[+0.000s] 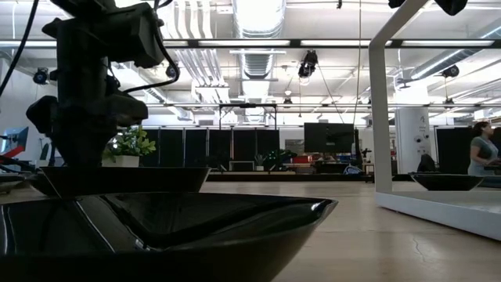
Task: Pick & Place Mini shaped plates
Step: Stack the leaf shaped plate on top of the other leaf shaped plate on the shelf
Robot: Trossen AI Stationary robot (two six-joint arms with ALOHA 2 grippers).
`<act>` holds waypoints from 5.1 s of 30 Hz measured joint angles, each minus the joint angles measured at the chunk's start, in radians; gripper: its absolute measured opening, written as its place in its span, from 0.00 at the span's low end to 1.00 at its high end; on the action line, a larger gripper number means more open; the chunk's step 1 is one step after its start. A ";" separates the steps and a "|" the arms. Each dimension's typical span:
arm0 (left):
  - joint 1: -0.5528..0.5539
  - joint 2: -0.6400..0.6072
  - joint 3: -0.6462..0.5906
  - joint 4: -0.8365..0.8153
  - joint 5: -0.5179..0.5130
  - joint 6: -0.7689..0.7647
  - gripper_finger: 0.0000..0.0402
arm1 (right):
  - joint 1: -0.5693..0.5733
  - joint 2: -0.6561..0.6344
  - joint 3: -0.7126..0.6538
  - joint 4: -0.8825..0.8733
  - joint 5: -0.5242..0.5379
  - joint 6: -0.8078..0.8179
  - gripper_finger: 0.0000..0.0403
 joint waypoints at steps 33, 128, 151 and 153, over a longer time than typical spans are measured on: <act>0.034 0.012 0.360 -0.158 -0.171 0.441 0.00 | -0.033 0.000 0.000 0.003 0.000 -0.003 0.14; 0.188 0.558 1.024 -0.050 -0.123 1.223 0.14 | -0.033 -0.008 0.000 0.005 -0.001 -0.053 0.14; 0.086 0.117 0.965 -0.080 -0.607 1.087 0.14 | -0.119 -0.007 0.000 0.050 -0.008 -0.099 0.14; 0.073 0.088 0.935 -0.079 -0.623 1.065 0.14 | -0.141 -0.007 0.000 0.069 -0.027 -0.122 0.14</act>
